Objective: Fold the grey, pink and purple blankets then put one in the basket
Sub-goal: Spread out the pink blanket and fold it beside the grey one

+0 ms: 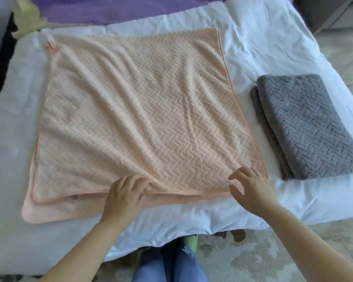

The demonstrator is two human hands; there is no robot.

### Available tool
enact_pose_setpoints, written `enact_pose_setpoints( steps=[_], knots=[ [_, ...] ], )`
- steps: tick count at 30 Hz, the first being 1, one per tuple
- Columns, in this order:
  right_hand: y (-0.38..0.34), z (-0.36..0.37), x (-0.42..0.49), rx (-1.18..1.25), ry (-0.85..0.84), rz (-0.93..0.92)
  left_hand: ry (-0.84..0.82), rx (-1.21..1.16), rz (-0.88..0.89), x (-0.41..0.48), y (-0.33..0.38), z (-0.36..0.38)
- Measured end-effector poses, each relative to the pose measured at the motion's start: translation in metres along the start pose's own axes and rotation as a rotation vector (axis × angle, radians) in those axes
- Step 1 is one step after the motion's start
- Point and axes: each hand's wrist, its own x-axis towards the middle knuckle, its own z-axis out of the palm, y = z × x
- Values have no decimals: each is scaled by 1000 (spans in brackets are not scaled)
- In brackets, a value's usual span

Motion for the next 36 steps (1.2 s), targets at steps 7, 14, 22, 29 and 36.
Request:
enact_pose_setpoints(
  steps=[7,14,22,29,36],
  knots=[
    [-122,62,29,194,-100,-169,62,193,-401,-75,-106,-11],
    [-217,103,42,-34,42,-336,79,149,-427,-92,-191,-25],
    [-236,113,23,79,166,-345,82,-7,-118,-125,-247,-60],
    [-248,131,10,84,-131,-81,-129,-214,-177,-150,-251,-43],
    [-264,127,23,20,20,-78,80,-595,-627,-132,-263,-35]
  ],
)
